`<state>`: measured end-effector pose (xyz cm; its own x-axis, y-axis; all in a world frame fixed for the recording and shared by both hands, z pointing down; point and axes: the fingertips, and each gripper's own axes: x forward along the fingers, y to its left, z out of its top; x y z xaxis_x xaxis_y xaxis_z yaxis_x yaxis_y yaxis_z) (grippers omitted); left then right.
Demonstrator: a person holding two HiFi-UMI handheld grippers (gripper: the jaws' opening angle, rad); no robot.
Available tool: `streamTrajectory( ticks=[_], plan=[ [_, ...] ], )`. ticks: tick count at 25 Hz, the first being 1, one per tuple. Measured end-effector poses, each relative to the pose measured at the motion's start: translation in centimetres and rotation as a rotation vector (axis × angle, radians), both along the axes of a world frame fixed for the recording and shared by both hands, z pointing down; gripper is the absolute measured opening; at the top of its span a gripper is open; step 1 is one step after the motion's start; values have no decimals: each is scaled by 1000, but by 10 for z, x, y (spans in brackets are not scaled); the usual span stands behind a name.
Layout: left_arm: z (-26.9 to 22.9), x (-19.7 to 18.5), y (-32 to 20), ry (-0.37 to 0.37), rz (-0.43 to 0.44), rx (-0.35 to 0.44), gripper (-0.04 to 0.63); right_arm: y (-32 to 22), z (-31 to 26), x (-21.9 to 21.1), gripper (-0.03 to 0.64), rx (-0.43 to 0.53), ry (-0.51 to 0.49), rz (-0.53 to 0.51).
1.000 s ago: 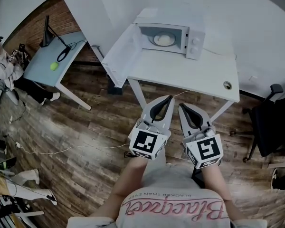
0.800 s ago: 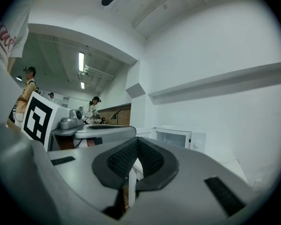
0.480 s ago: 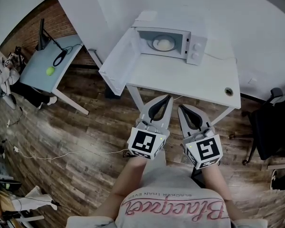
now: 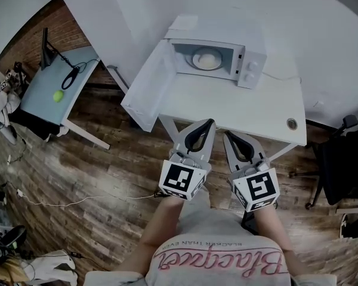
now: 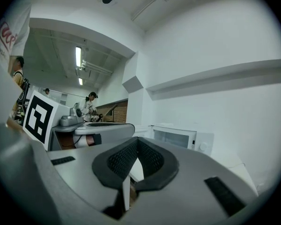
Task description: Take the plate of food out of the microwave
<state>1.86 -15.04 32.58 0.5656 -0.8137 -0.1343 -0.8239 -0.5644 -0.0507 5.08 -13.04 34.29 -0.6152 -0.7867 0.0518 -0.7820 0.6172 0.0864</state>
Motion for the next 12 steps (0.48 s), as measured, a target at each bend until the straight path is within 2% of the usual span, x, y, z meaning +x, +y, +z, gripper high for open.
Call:
streamTrajectory(
  ticks=[12],
  plan=[
    [14, -19, -77, -15, 32, -59, 5, -74, 4, -19, 11, -19, 23, 35]
  ],
)
